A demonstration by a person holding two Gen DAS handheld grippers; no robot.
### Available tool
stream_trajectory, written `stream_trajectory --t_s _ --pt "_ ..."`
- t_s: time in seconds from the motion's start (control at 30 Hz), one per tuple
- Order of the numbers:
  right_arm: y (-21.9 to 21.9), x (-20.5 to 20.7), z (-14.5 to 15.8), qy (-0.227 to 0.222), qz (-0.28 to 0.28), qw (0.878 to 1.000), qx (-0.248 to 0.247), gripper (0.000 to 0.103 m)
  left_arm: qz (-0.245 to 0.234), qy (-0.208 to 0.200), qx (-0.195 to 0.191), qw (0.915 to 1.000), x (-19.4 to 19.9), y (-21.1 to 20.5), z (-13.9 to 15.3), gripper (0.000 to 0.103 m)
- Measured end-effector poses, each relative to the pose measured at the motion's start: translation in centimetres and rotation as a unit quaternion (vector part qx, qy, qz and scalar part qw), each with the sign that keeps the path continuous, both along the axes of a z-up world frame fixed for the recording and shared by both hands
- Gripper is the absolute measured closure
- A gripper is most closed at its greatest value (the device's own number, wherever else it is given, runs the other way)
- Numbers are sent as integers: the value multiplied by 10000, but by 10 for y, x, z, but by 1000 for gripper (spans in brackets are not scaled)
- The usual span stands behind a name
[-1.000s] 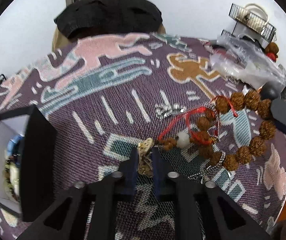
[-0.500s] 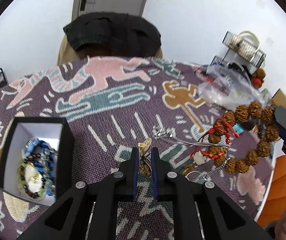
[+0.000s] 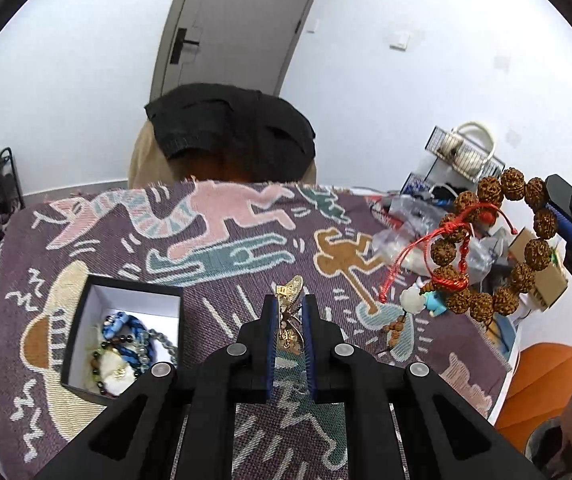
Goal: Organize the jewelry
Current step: 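Lift the brown bead bracelet with the right tool while the left tool carries the brooch toward the black box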
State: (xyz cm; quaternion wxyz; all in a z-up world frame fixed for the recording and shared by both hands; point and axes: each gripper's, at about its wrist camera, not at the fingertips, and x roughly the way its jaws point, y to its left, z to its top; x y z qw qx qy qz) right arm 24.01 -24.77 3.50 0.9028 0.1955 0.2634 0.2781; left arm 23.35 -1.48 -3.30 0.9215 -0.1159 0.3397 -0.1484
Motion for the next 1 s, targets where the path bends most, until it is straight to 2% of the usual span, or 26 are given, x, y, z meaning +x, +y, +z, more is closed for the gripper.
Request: stream_trajectory --t_s 0.1,0.2,0.43,0.8,1.0 --pt "16 -4 6 -93 93 9995 -288 86 57 -99 -82 9999 -6 10 6 91" --pt "29 -1 0 16 208 9987 -475 86 117 -144 -155 9997 -11 19 11 91" --pt "33 7 -20 333 231 9985 -369 86 192 -140 -242 9994 -16 33 9 91" --pt "43 3 -25 339 502 9978 -264 86 -64 296 -267 9992 3 9 -24 91" --pt "52 9 -45 573 554 9964 -274 86 -329 81 -341 9988 -1 -7 -12 91"
